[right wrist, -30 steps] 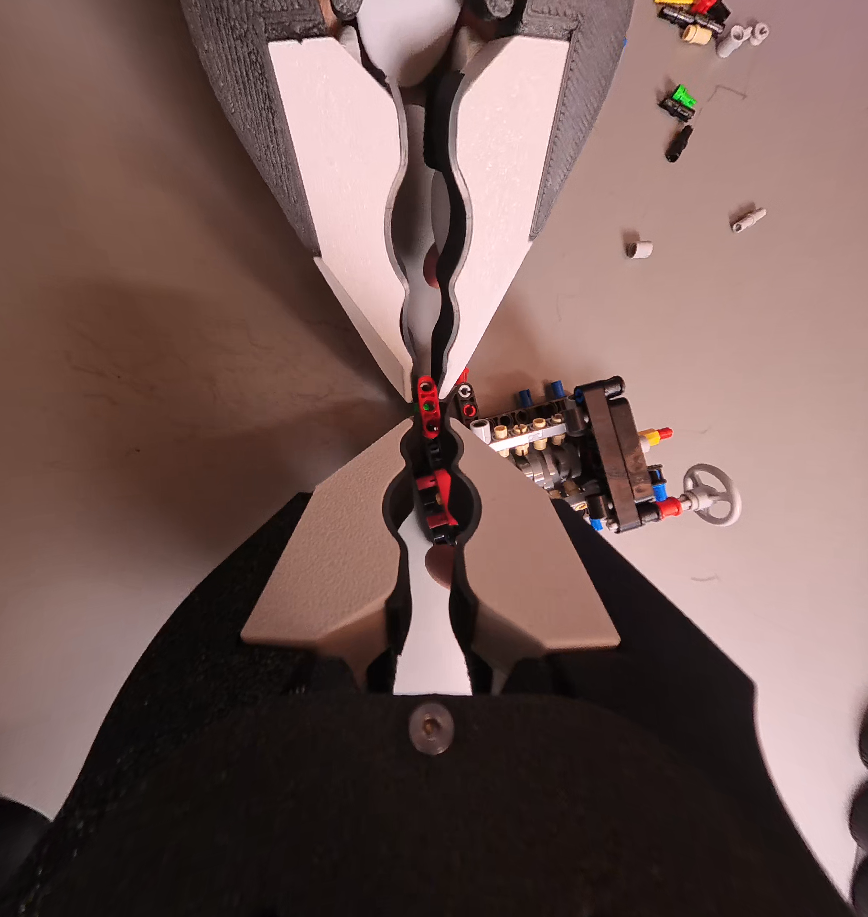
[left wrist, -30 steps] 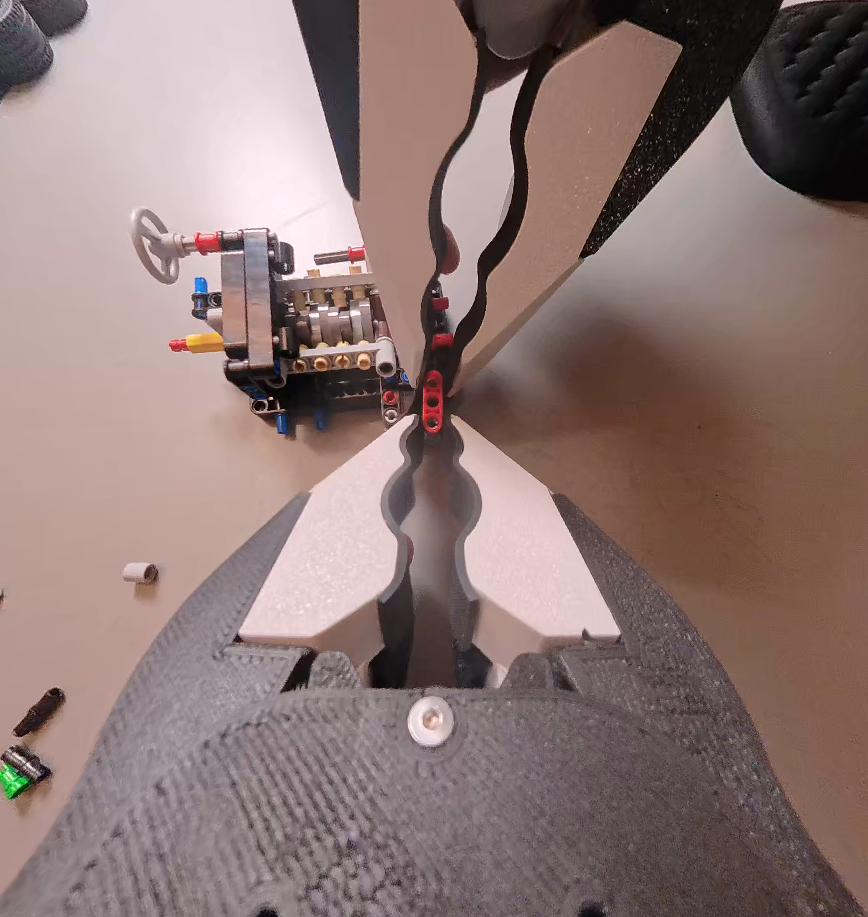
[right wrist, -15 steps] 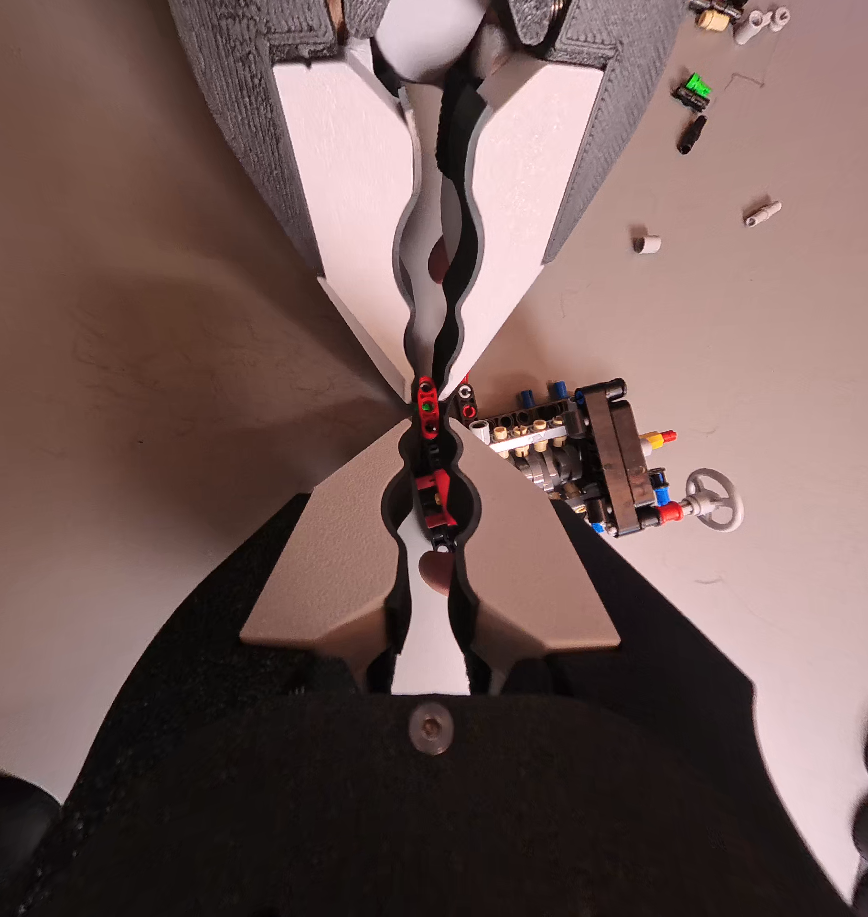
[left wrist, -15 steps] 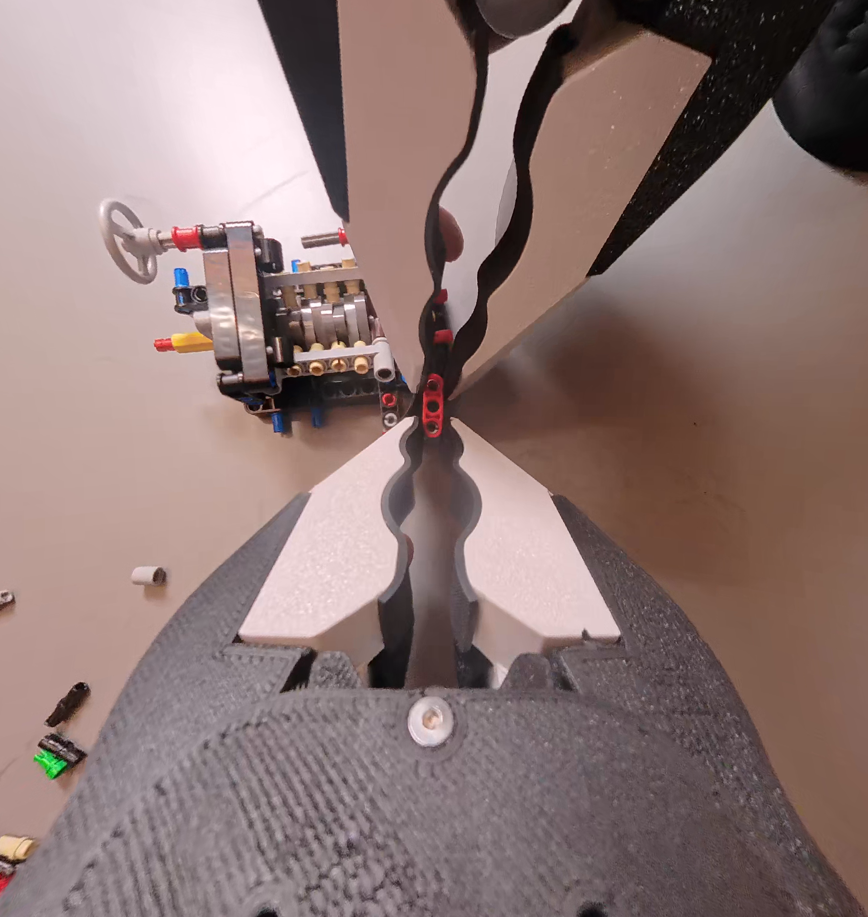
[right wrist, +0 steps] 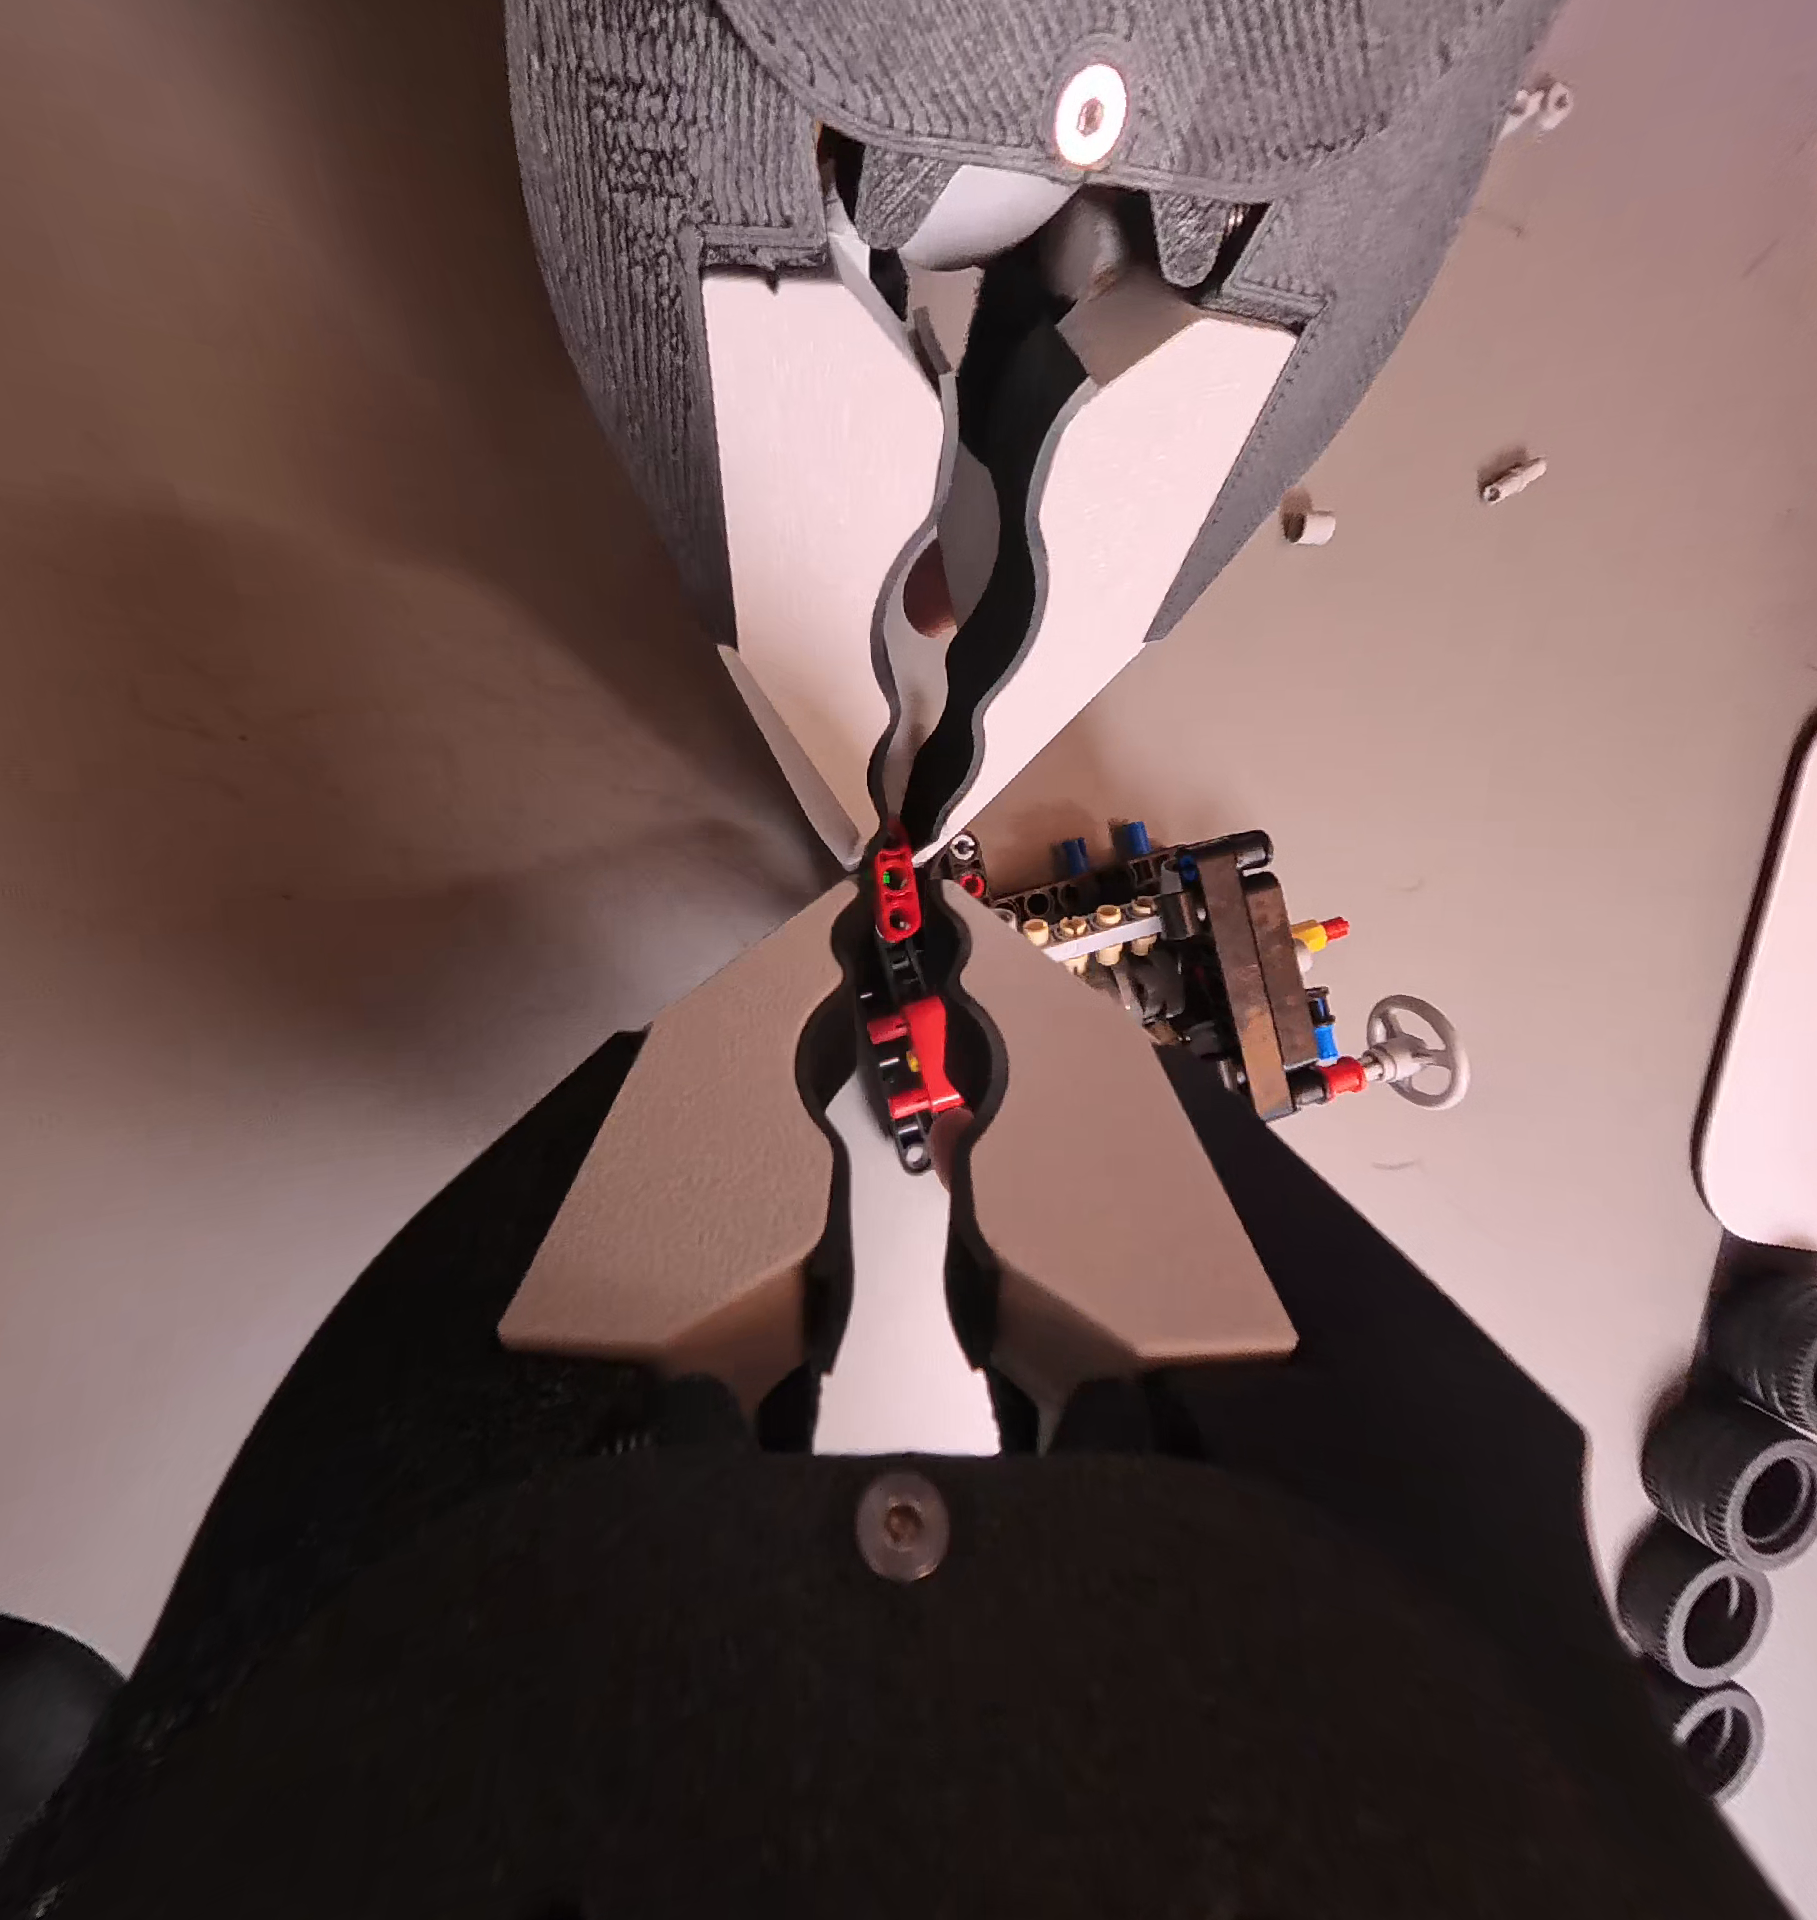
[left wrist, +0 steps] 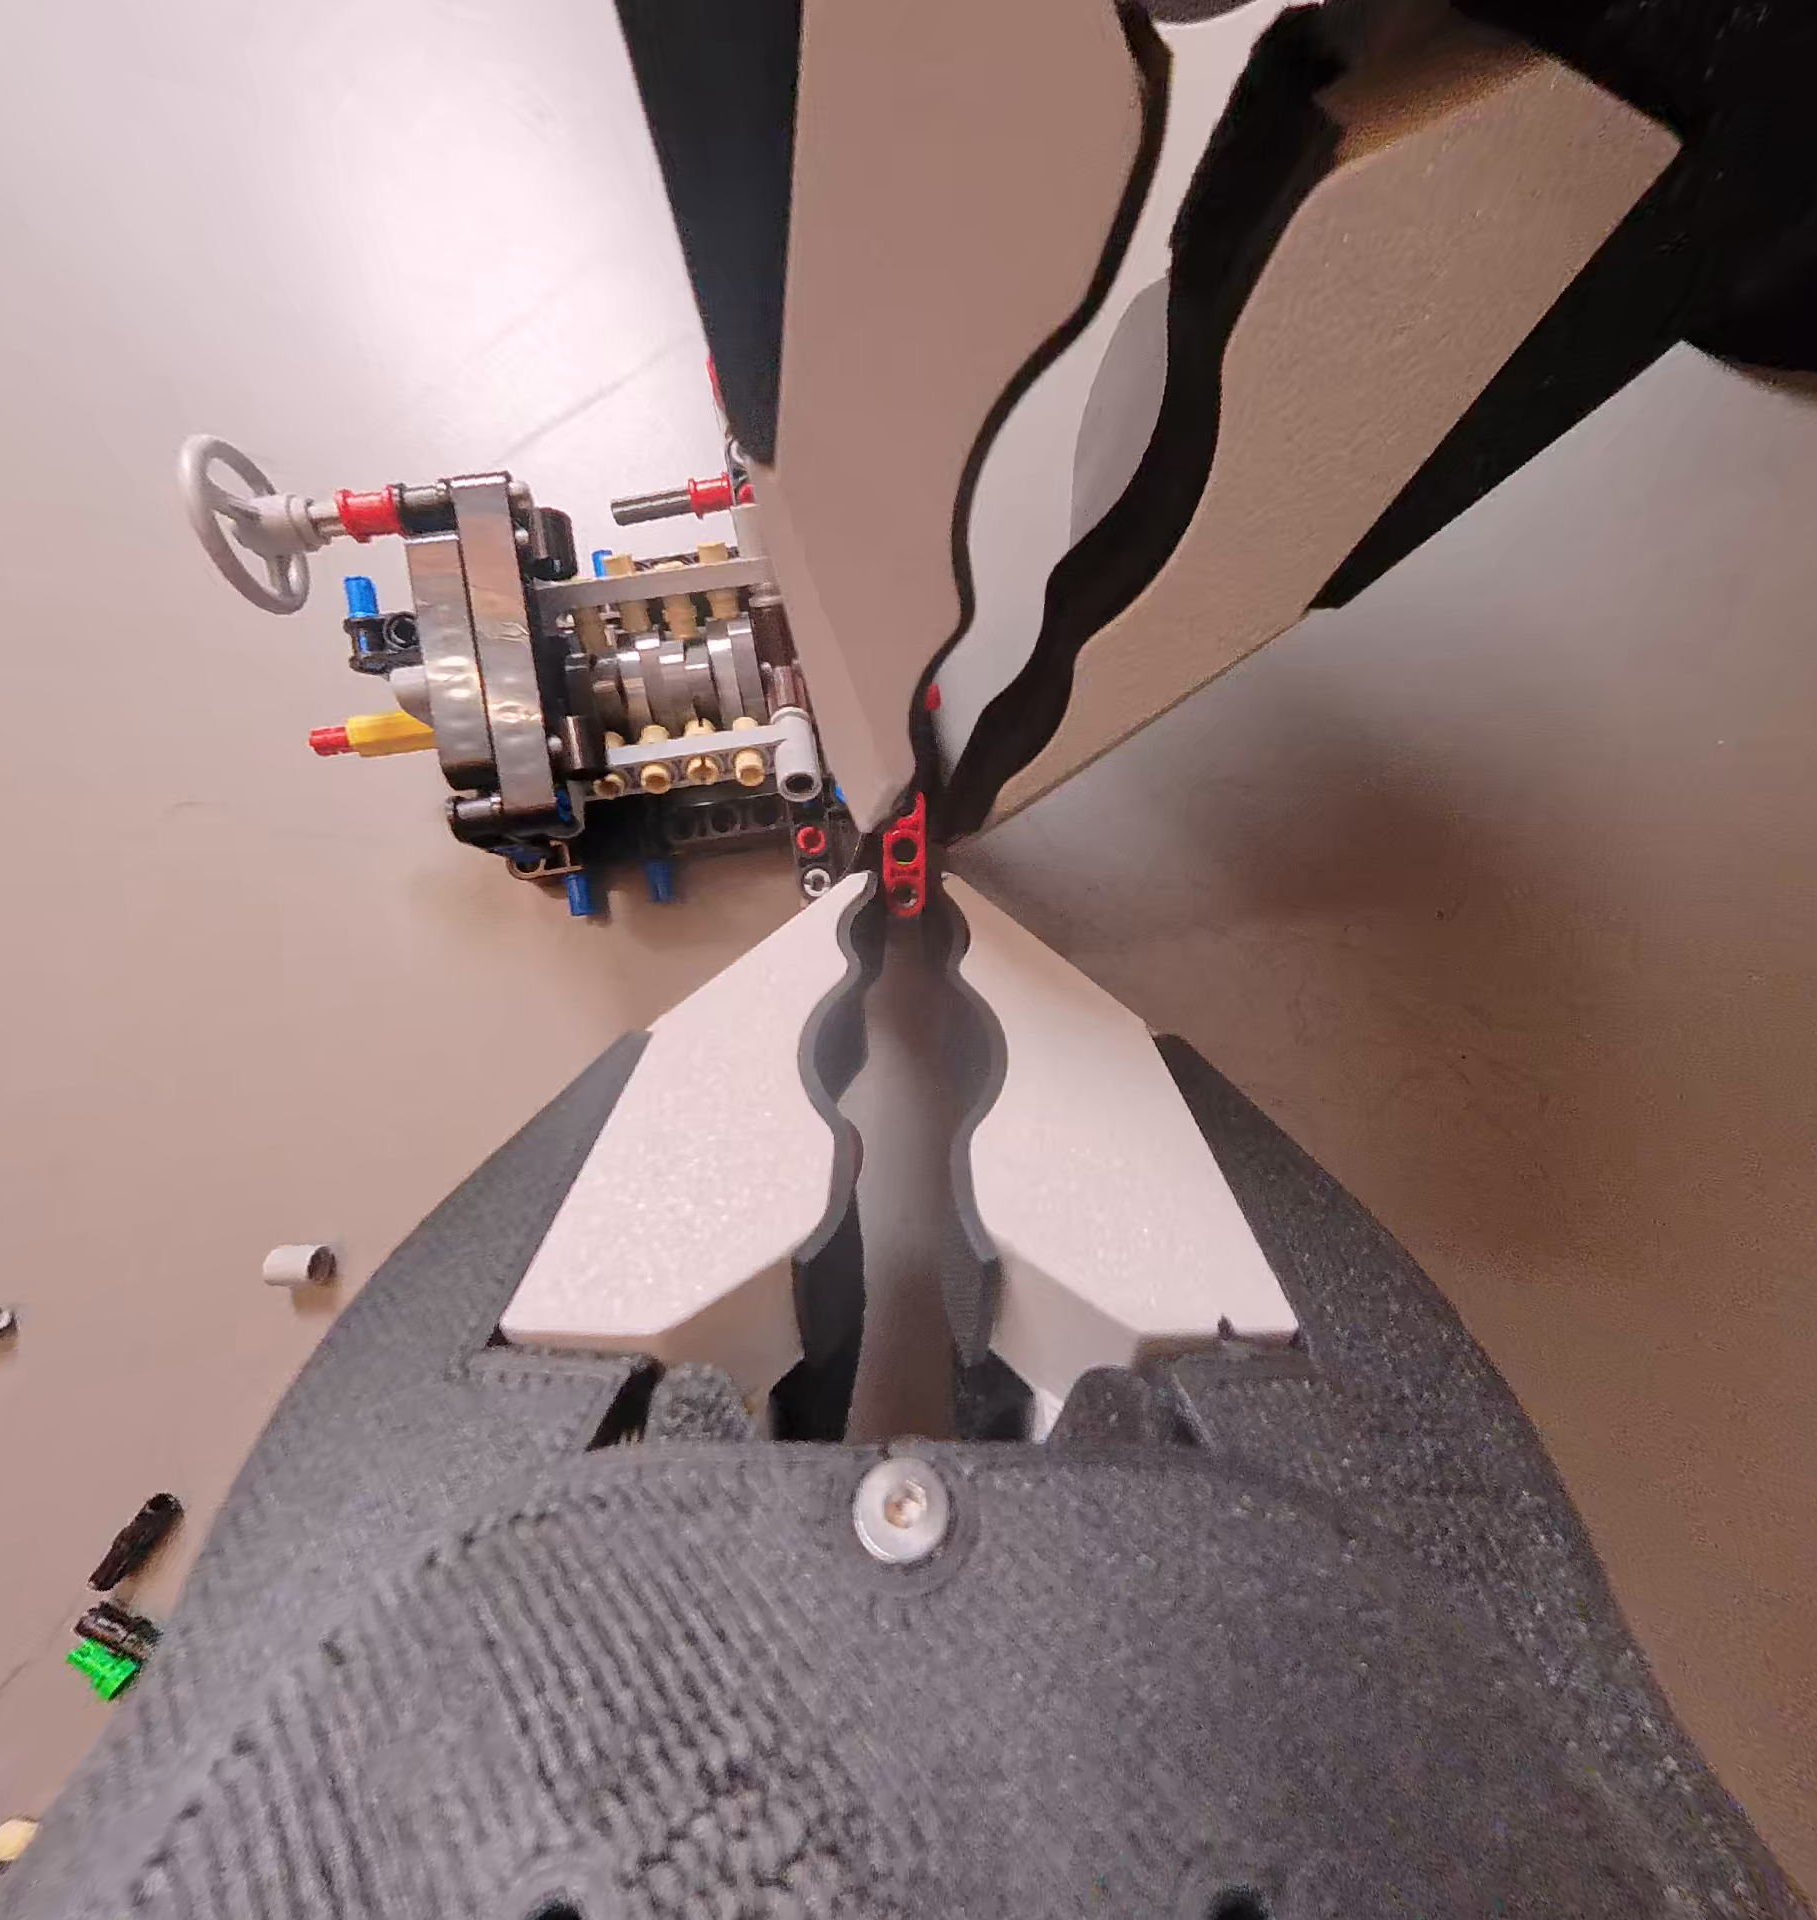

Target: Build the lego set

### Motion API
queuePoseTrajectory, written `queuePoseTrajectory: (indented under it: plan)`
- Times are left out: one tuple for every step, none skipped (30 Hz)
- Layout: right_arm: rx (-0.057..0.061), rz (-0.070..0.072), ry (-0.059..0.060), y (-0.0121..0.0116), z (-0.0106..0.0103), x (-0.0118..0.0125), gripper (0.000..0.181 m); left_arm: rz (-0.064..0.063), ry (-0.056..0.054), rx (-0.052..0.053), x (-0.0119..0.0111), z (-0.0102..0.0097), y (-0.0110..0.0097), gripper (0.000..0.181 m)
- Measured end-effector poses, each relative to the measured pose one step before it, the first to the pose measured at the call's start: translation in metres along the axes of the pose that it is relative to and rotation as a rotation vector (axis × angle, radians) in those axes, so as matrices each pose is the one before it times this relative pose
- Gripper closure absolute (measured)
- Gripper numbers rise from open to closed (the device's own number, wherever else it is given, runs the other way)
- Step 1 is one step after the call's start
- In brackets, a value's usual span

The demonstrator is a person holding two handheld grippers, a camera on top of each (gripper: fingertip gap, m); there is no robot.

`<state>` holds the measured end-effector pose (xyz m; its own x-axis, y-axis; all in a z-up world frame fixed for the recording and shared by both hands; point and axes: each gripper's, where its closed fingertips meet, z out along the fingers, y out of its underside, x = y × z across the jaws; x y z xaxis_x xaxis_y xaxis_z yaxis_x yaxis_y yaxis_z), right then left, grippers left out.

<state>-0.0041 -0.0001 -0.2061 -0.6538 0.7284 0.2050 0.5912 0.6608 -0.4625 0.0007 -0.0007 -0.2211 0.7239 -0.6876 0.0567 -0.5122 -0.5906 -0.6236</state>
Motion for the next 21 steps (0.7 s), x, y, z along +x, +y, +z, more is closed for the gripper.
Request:
queuePoseTrajectory:
  plan:
    - [-0.0065,-0.0051,-0.0014,0.00037,0.00012,-0.00058,0.175,-0.0003,0.0001,-0.0003,-0.00002,-0.00006,-0.00008,0.175]
    - [-0.0132,-0.0063,0.0008,0.0015,0.00063,-0.0004,0.176,0.0003,0.0001,-0.0009,0.0,0.00003,0.00001,0.175]
    - [-0.0181,-0.0077,0.0062,0.00238,0.00102,0.00028,0.177,0.0005,0.0004,-0.0008,0.00003,-0.00005,-0.00005,0.175]
    - [-0.0038,-0.0081,0.0047,0.00007,-0.00004,-0.0001,0.177,-0.0012,0.0012,-0.0002,0.00011,-0.00002,0.00003,0.175]
    - [-0.0125,-0.0046,0.0026,0.0008,-0.0003,-0.0001,0.177,-0.0011,0.0009,0.0006,0.00013,0.00007,0.00003,0.175]
    - [-0.0124,-0.0058,0.0044,0.00075,-0.00005,-0.00011,0.177,-0.0004,0.0002,0.0005,-0.00001,-0.00001,-0.00002,0.175]
    - [-0.0128,-0.0074,0.0051,0.00061,0.00003,-0.00013,0.177,-0.0002,0.0001,-0.0003,0.00011,-0.00005,-0.00007,0.175]
    - [-0.0146,-0.0034,0.0027,0.00068,0.00024,-0.0001,0.177,0.0002,0.0,-0.0011,0.00006,0.00015,-0.00012,0.175]
    - [-0.0158,-0.0036,0.0009,0.00056,0.00063,-0.00015,0.177,-0.0001,0.0004,-0.0011,0.00014,-0.00002,-0.00007,0.175]
    - [-0.0224,-0.0039,-0.0031,0.00208,0.00176,-0.00068,0.176,-0.0003,0.0003,0.0,0.00007,0.00009,-0.00011,0.175]
    - [-0.0162,-0.001,-0.0059,0.00165,0.00235,-0.00119,0.176,0.0001,0.0007,-0.0002,0.00024,0.00008,-0.00008,0.175]
    - [-0.0101,-0.0026,-0.0055,0.00125,0.00143,-0.00095,0.175,0.0003,-0.0009,-0.0004,0.00012,0.00006,0.00014,0.175]
    - [0.0023,-0.0106,-0.0009,-0.00018,-0.00008,-0.00014,0.175,0.0,-0.0015,-0.0001,0.00006,0.0,0.00003,0.175]
    - [0.0027,-0.0018,0.0006,0.00006,0.00018,-0.00011,0.175,0.0004,-0.0011,0.0,0.00003,0.00005,-0.00005,0.175]
    - [0.002,0.0046,0.0,-0.00008,0.00006,0.00005,0.176,0.0,0.0003,-0.0002,-0.00002,-0.00005,-0.00009,0.175]
    - [0.0019,0.0045,0.0008,-0.00005,0.00011,-0.00001,0.176,-0.0008,0.0016,0.0003,0.0,0.00001,-0.00005,0.175]
    - [-0.0008,0.001,0.0024,0.0,0.00005,0.0001,0.175,-0.002,0.0022,0.0015,-0.00005,0.00013,-0.00013,0.175]
    - [-0.0012,0.0008,0.0041,-0.0002,-0.00005,0.00017,0.175,-0.0022,0.0023,0.0022,-0.00004,-0.00001,0.0,0.175]
    - [0.0046,0.0039,0.0072,-0.00026,-0.00008,0.00014,0.176,-0.0022,0.0018,0.002,-0.00003,-0.00014,0.00002,0.175]
    - [0.0126,0.007,0.0124,-0.00053,-0.00037,0.0003,0.176,-0.0003,0.0001,0.0013,-0.00012,-0.00009,0.00003,0.175]
    - [0.0159,0.0086,0.0168,-0.00037,-0.00094,0.00055,0.175,0.001,-0.0024,0.0032,0.00002,0.00024,-0.00043,0.176]
